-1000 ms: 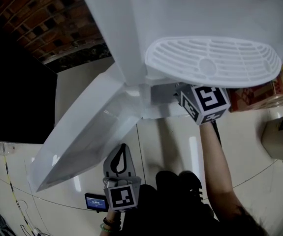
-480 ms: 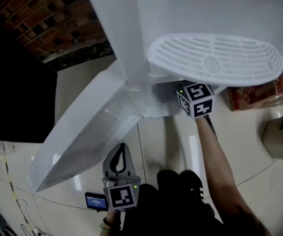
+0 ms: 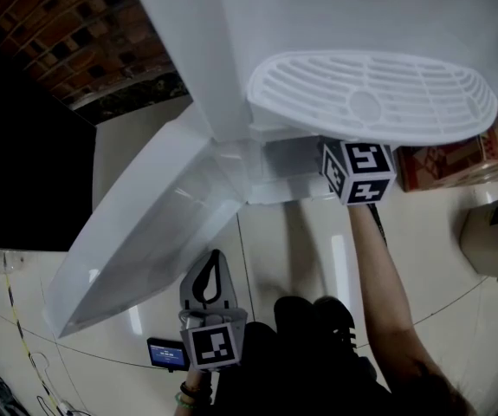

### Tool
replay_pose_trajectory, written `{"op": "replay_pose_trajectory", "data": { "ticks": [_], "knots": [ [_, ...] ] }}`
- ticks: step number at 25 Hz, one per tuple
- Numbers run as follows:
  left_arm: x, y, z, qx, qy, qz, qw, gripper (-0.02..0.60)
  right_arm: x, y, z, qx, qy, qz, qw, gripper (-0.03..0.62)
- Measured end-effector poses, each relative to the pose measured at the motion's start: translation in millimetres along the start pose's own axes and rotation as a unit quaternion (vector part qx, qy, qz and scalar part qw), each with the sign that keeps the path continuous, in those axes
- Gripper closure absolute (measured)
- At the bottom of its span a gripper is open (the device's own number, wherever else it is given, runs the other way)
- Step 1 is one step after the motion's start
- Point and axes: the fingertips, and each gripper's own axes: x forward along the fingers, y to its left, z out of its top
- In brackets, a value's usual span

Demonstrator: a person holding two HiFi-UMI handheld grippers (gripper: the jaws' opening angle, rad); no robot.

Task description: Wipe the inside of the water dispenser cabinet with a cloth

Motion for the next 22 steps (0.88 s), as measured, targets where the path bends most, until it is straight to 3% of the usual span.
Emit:
{"op": "replay_pose_trajectory", "data": {
  "ticks": [5,10,16,19,22],
  "knots": [
    [-1,0,-1,-0.001,-0.001,-0.001,1.0,0.578,-8,-23,39,0.01,-0.052,-0.052,0.997,0.522],
    [-1,3,-3,-0.001,0.002,0.002,1.0,0.578,1,-35,-20,0.053,0.022,-0.063,0.996,0.522],
    [-2,6,-4,-0.002,0.005,0.004,1.0,0.578,-2,-17,-96,0.014,0.128,-0.04,0.991,0.523],
    [-1,6,-4,-0.002,0.004,0.005,1.0,0.578,-4,-15,-100,0.012,0.137,-0.035,0.99,0.523],
    [-1,5,-3,-0.003,0.002,0.004,1.0,0.578,-10,-19,-79,0.021,0.114,-0.042,0.992,0.522]
  ]
}}
